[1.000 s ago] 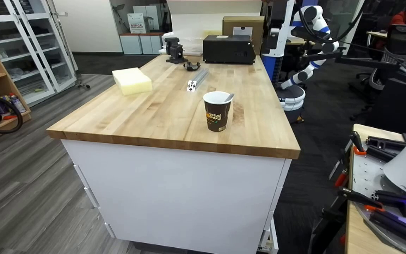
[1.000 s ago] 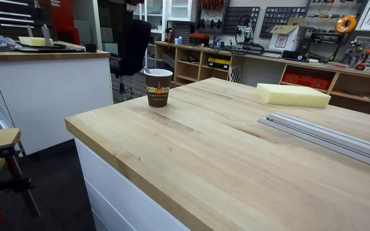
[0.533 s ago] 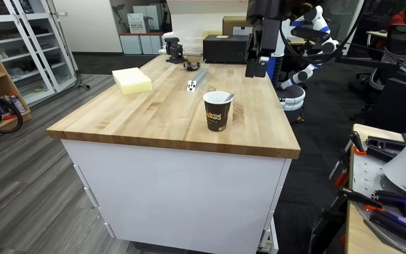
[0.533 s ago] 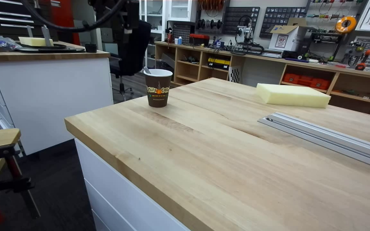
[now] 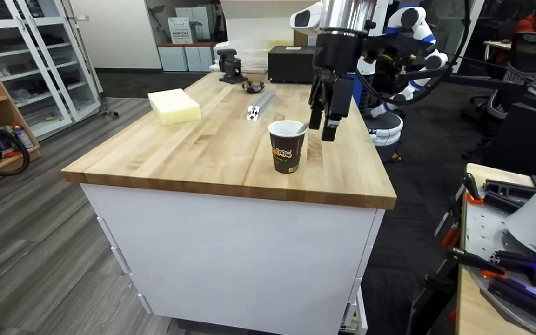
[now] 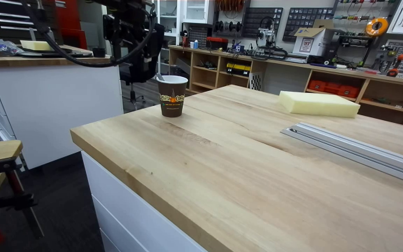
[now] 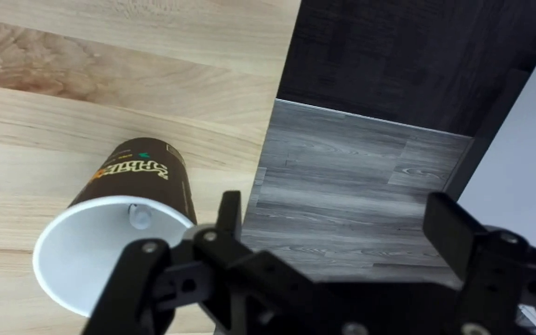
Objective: Take the marker out of the cup and put it on the counter
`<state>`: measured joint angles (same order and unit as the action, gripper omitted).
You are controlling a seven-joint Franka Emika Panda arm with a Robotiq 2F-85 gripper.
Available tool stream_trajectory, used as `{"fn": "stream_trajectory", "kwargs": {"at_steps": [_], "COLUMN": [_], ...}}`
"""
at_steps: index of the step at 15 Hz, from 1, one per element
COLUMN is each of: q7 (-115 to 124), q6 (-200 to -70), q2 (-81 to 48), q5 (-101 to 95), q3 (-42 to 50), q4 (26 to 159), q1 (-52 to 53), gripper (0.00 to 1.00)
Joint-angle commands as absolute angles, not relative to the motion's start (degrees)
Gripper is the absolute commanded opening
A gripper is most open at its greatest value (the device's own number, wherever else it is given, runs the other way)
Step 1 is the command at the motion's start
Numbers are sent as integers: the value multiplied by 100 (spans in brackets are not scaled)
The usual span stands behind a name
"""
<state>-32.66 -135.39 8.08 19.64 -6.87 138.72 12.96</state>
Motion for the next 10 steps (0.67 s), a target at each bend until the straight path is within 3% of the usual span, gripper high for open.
{"fn": "stream_trajectory", "kwargs": {"at_steps": [1,5,10], "q7": [-3162,-3113,-3087], "q6": [-13910,-14118,-13270], "q2": [702,524,481], "q5": [1518,1243,1102], "q3": [-780,-793,-745], "q4": [13923,13833,13390], "q1": [1284,1271,1212], "gripper": [100,100,100]}}
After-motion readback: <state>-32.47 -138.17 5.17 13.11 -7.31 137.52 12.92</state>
